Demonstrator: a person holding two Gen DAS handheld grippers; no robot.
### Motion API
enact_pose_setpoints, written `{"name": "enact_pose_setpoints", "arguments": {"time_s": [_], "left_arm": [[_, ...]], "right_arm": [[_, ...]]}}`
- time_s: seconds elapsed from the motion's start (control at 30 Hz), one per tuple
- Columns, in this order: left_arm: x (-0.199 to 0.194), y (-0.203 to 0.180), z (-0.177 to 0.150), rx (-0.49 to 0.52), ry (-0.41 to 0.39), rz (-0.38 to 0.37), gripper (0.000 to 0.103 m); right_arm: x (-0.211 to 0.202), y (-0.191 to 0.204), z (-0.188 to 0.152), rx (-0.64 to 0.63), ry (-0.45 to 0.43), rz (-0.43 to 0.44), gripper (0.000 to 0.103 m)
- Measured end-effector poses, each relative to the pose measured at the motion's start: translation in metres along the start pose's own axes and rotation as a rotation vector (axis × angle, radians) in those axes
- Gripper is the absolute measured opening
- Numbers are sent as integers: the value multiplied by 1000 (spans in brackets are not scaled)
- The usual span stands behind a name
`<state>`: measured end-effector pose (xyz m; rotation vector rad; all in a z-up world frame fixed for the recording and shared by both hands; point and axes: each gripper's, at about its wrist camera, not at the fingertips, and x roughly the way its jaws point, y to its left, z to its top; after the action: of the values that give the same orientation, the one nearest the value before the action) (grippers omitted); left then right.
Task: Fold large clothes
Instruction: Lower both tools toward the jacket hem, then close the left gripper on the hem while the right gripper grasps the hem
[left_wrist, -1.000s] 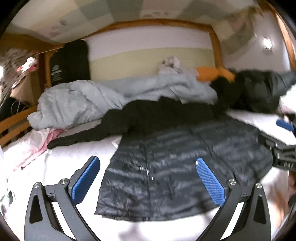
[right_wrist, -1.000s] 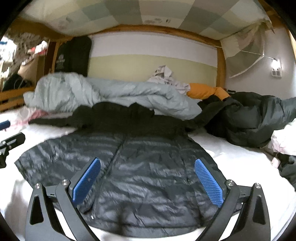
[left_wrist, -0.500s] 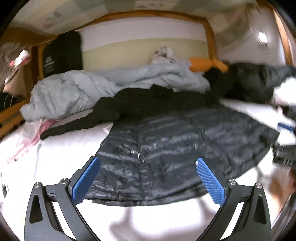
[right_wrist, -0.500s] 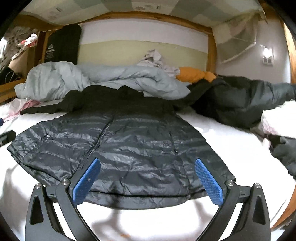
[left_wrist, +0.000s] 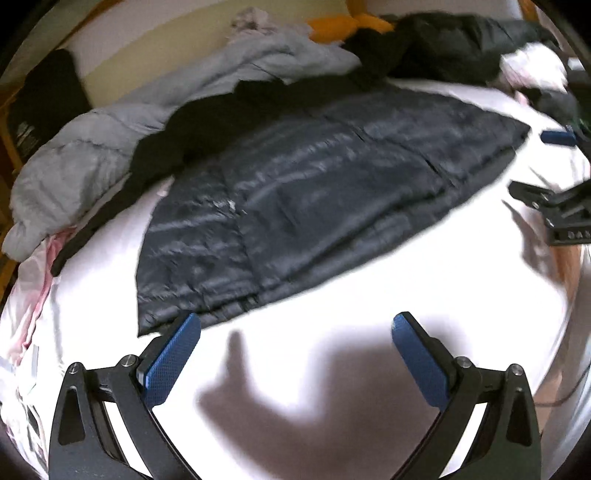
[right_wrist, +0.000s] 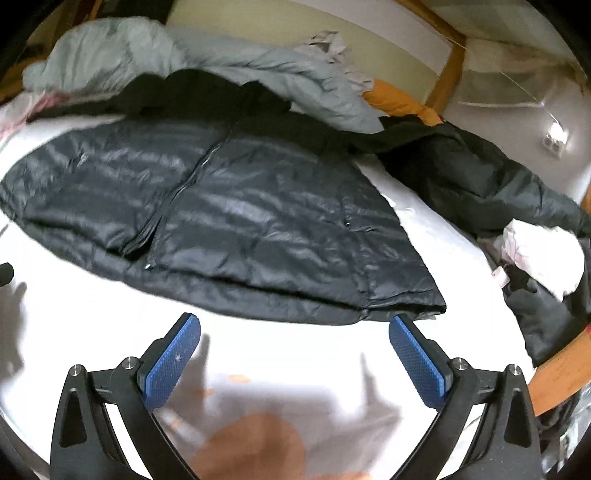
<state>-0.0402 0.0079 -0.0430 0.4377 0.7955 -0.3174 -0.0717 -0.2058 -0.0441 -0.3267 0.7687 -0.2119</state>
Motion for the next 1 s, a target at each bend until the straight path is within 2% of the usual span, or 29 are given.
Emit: {"name": "enact_pose_setpoints", "arguments": {"time_s": [0.13,0.23,0.3,0.37,0.57,0.67,0.73,0.87,0.9,0.93,0.97,1.0], "left_arm": [[2,-10,-7,64,43,-1,103],[7,-9,-8,46,75,-3,103],[9,-6,-8,19,82,-12,103],[10,-3,-7,-4,75,-3,103],[21,16,2,-103,-1,94,101],[26,25,6,-152,-23,123,90],[28,32,8,-193,-31,121,76],[31,41,10,-219,-35,137,58],[33,42,10,-213,-35,146,51],[34,41,11,-208,-36,156,39],[35,43,11,-203,-37,162,33],[36,44,11,-202,-39,159,22]], "right_arm": [[4,15,-6,-57,54,3,103],[14,18,-11,-88,104,-21,102],[17,14,-10,-58,101,-1,102],[23,10,-5,-36,98,2,102],[43,3,13,6,67,-34,102],[50,-1,18,18,51,-45,102],[51,-4,18,14,32,-58,100],[54,-13,17,-22,7,-88,82],[55,-16,16,-25,-1,-98,78],[58,-21,16,-25,-5,-112,67],[60,-25,16,-19,-2,-117,54],[63,-30,16,-6,3,-111,46]]}}
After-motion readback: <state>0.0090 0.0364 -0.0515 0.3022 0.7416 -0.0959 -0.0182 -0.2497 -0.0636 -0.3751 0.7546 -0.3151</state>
